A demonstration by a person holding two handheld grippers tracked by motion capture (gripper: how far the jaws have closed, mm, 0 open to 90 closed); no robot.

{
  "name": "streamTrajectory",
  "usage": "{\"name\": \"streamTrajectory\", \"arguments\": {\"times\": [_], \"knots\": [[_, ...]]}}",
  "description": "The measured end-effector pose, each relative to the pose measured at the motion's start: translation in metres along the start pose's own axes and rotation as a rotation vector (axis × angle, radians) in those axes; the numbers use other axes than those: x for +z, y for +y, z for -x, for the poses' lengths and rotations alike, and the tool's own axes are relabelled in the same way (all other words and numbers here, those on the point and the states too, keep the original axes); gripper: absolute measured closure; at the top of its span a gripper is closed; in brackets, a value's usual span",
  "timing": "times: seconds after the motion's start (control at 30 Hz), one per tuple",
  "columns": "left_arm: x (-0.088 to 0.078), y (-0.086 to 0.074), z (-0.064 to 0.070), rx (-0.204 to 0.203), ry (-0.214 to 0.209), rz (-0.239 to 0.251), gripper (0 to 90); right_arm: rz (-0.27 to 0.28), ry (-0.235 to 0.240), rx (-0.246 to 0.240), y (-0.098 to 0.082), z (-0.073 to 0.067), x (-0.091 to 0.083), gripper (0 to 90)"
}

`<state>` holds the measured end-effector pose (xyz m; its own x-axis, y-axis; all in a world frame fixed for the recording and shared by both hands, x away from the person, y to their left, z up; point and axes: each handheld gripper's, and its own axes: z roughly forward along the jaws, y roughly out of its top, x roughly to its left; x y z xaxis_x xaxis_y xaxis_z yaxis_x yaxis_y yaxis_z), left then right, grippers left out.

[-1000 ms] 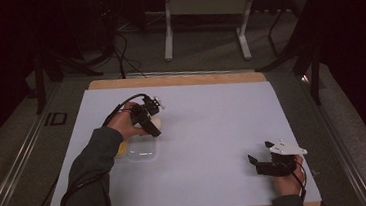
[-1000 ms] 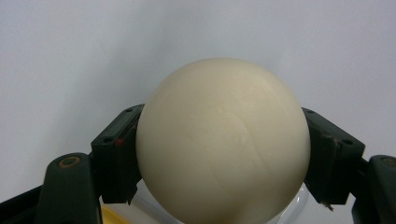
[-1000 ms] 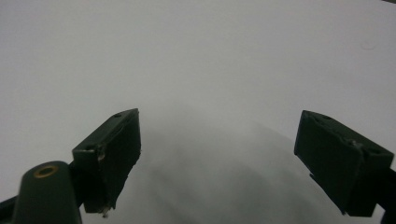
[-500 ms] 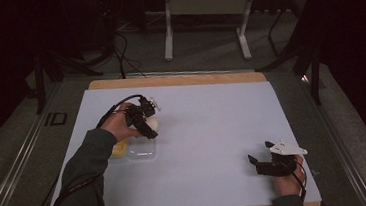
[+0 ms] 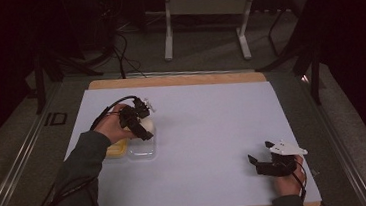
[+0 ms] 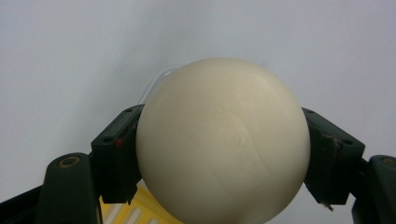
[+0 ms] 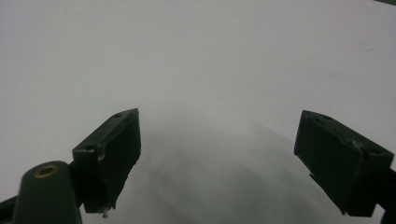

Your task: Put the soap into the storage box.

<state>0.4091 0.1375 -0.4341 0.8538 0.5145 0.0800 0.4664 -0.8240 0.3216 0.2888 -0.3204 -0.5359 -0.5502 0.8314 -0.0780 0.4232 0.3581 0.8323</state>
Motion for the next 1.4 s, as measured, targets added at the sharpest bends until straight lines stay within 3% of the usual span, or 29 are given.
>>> {"name": "streamTrajectory", "arguments": {"times": [0.4,0.83,1.4], "knots": [[-0.008,-0.013,-0.008,-0.023,0.021,-0.021,25.1,0.002,-0.002,-0.001,0.0,0.0,0.0,14.6],[-0.017,-0.03,-0.017,-0.073,0.045,-0.008,25.1,0.003,-0.003,-0.002,0.0,0.0,0.0,14.6],[-0.022,-0.049,-0.024,-0.112,0.051,-0.017,25.1,0.005,-0.006,-0.003,0.0,0.0,0.0,14.7]]}}
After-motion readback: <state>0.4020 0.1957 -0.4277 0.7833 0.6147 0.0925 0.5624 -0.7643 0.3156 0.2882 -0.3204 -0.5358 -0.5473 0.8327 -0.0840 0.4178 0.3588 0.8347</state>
